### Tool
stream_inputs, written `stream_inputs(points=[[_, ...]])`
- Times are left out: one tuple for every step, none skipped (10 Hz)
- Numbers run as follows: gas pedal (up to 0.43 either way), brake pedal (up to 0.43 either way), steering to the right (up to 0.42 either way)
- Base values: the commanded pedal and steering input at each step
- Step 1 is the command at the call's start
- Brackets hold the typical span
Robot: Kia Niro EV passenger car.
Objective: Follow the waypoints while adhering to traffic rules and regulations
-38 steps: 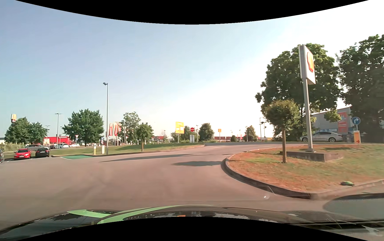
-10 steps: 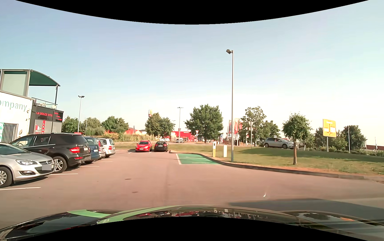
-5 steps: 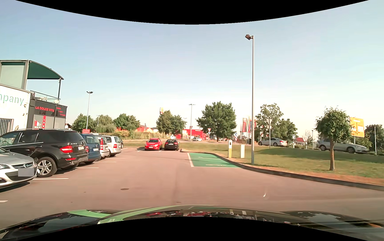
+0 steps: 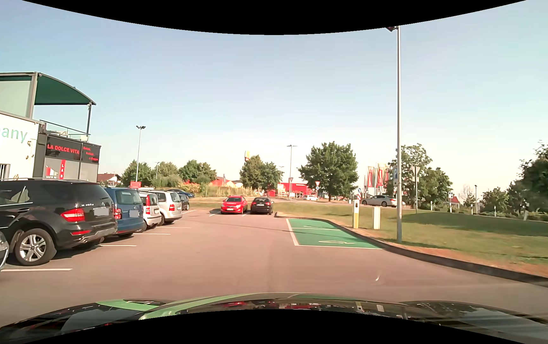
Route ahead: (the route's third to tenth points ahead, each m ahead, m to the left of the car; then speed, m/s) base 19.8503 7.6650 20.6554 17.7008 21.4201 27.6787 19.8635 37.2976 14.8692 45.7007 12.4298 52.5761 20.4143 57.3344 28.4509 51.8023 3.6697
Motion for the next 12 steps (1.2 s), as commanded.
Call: stream_inputs(points=[[0.008,0.0,-0.116],[0.008,0.0,-0.091],[0.008,0.0,-0.071],[0.008,0.0,-0.052],[0.008,0.0,-0.039],[0.0,0.0,-0.027],[0.0,0.0,-0.021],[0.0,0.0,-0.016],[0.0,0.0,-0.008],[0.0,0.0,0.0],[0.0,0.0,0.0],[0.0,0.0,-0.002]])
